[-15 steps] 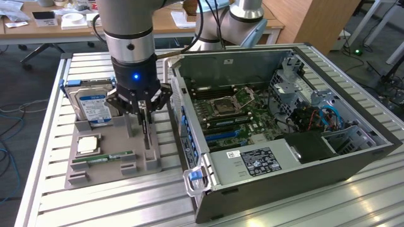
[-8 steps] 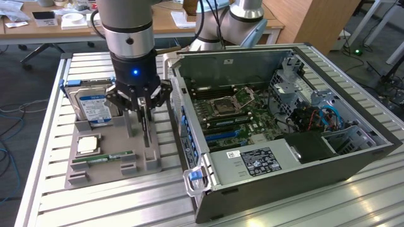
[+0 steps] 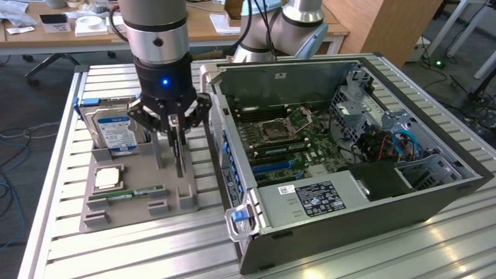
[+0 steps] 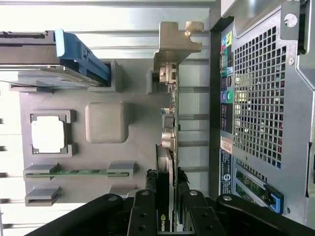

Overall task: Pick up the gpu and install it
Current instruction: 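Pick up the gpu and move the gpu toward the slot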

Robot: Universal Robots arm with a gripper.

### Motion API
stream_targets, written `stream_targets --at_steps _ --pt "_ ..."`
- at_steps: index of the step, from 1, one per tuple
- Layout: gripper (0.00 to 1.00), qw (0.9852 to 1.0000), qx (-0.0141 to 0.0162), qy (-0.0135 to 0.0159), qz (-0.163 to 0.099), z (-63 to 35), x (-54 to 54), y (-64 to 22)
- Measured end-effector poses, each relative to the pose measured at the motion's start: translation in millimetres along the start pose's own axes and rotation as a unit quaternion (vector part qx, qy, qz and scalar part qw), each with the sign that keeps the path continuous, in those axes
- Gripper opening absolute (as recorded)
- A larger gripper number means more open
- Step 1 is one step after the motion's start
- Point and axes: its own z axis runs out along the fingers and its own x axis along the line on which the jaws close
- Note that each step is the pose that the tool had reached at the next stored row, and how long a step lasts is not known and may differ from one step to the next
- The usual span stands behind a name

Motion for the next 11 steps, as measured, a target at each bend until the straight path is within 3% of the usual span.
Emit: stream_targets --at_steps 11 --pt "0.26 1.0 0.0 0.0 0.0 -12.4 -0.4 -0.1"
